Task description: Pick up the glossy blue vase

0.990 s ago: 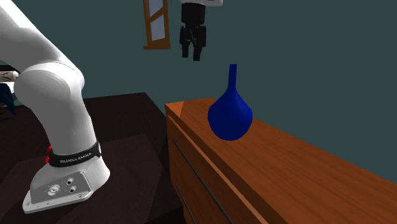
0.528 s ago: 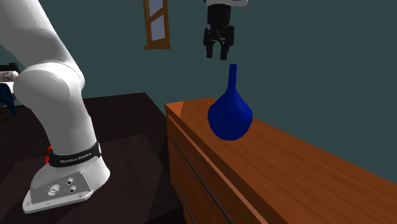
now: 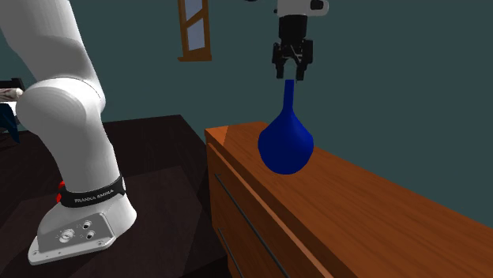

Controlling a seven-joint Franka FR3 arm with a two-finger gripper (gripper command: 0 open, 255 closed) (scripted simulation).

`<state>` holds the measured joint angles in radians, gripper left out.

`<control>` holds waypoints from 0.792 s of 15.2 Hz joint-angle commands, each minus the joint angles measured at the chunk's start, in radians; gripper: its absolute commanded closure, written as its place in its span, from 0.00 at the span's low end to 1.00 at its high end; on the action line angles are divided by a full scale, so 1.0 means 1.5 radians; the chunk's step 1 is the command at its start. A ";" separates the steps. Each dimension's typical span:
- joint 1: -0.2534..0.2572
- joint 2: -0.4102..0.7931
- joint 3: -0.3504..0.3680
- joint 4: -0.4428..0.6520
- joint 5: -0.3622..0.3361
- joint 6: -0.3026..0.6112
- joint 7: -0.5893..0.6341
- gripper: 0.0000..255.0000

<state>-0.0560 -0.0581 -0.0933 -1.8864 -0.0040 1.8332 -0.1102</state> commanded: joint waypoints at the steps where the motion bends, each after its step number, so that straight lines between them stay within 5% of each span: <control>1: 0.000 0.002 0.000 -0.015 0.000 0.018 0.000 0.00; 6: 0.000 0.005 0.000 -0.035 0.000 0.041 0.000 0.00; 7: 0.000 0.005 0.000 -0.034 0.000 0.040 0.000 1.00; 12: 0.000 0.005 0.000 -0.034 0.000 0.040 0.000 1.00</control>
<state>-0.0563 -0.0506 -0.0937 -1.9374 -0.0039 1.8930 -0.1106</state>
